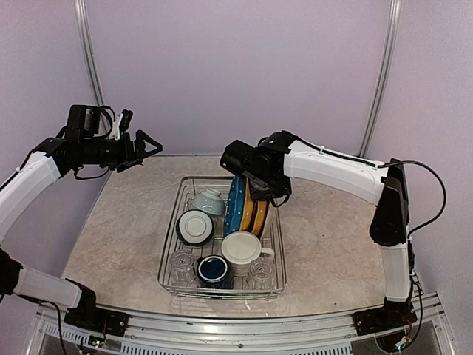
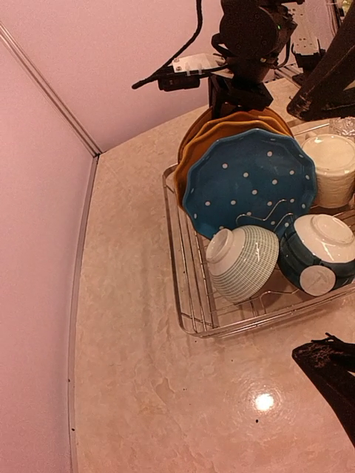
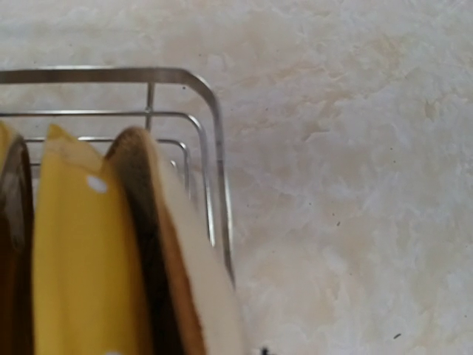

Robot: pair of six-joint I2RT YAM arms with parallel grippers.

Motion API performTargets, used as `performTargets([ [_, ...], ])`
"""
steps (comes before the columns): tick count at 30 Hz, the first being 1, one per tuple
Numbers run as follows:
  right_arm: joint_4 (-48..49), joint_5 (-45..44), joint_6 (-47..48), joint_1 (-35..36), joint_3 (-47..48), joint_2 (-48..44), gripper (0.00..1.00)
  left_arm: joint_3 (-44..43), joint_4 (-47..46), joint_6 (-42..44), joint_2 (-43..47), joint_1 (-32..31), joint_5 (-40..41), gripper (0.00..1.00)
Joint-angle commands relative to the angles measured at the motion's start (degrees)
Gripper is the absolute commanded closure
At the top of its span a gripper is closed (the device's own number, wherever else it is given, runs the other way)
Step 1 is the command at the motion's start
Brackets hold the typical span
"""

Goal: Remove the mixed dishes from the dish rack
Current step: Grab the plate from the dish rack.

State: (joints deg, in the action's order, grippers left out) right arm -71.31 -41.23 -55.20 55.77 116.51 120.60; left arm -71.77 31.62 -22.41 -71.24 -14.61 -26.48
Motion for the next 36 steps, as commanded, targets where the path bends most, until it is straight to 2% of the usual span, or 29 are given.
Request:
performTargets([
  [1,-3.8,-1.94,-1.39,0.96,3.41,2.57,1.0,-0.65,0.73,1.14,-0.37,-0.41,0.3,0.01],
  [6,-8.33,-4.33,-2.05,1.76,8.22,4.12,1.0,-0.65,0.73,1.14,-0.56,-0.4,0.52,0.01],
  [26,-7.96,-11.59,4.65,2.83,9.31,-6.14,1.0,-0.65,1.08,1.41,-1.7,-0.41,1.98,0.01],
  [36,0.52,-10.78,12.94,2.83,1.83,-13.62,1.0,-0.56,0.99,1.45,-1.71,-0.39,2.47,0.01],
])
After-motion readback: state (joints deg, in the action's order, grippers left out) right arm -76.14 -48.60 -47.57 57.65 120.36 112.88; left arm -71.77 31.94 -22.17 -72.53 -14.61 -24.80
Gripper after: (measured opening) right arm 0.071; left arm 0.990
